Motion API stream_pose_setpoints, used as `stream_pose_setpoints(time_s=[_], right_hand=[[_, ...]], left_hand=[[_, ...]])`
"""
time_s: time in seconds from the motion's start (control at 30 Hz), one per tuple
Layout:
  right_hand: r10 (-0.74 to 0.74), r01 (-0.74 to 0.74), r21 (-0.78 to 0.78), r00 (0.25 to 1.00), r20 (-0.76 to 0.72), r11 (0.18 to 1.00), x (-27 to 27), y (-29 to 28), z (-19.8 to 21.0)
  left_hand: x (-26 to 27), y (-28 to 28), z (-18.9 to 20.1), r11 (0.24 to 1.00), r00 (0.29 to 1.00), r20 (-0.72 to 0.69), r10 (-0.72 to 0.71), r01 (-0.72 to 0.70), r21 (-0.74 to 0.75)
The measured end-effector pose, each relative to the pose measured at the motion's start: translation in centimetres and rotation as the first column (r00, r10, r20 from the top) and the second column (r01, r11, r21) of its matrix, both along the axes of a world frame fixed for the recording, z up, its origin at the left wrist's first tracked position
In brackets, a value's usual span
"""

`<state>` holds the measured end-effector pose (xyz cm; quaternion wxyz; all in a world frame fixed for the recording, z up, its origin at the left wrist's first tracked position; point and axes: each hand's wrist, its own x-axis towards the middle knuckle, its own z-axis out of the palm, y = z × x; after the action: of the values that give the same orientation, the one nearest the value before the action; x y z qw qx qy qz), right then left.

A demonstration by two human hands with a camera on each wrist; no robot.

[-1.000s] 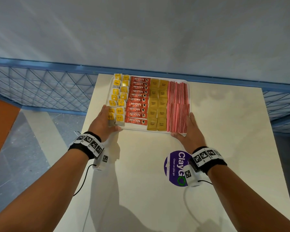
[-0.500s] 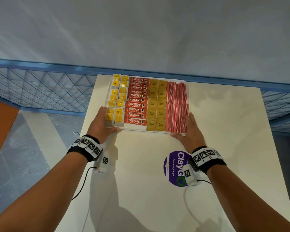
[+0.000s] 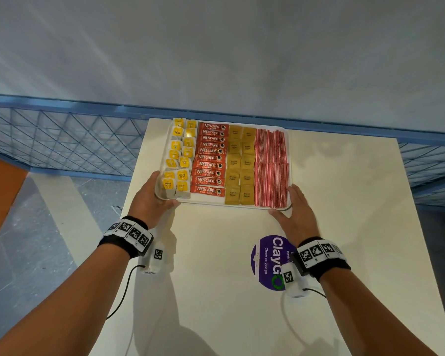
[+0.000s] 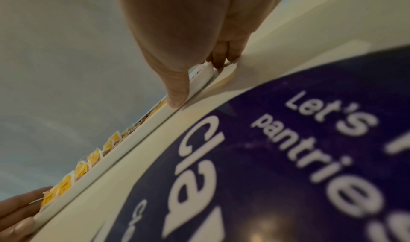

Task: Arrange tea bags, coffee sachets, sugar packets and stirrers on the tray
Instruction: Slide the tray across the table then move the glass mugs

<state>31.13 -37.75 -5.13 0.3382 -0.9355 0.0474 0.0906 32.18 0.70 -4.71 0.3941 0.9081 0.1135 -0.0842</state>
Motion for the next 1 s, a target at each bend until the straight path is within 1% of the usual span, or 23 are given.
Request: stream_pose_setpoints(time_s=[0.27, 0.63, 1.0], right_hand=[[-0.035, 0.035, -0.004, 0.999, 0.005, 0.999, -0.35, -0.14, -0.45], [0.006, -0.007, -0.028, 1.000, -0.010, 1.000, -0.33, -0.36, -0.47], [-0.001, 0.000, -0.030, 1.000, -0.014, 1.000, -0.22, -0.15, -0.13]], left_hand=[[0.08, -0.10, -0.08, 1.000, 1.000, 0.017, -0.020, 0.020, 0.012], [0.33, 0.16, -0.30, 1.000, 1.000, -0.006, -0.017, 0.017, 0.025], [0.44, 0.15, -0.16, 1.000, 1.000, -0.020, -0.008, 0.009, 0.026]])
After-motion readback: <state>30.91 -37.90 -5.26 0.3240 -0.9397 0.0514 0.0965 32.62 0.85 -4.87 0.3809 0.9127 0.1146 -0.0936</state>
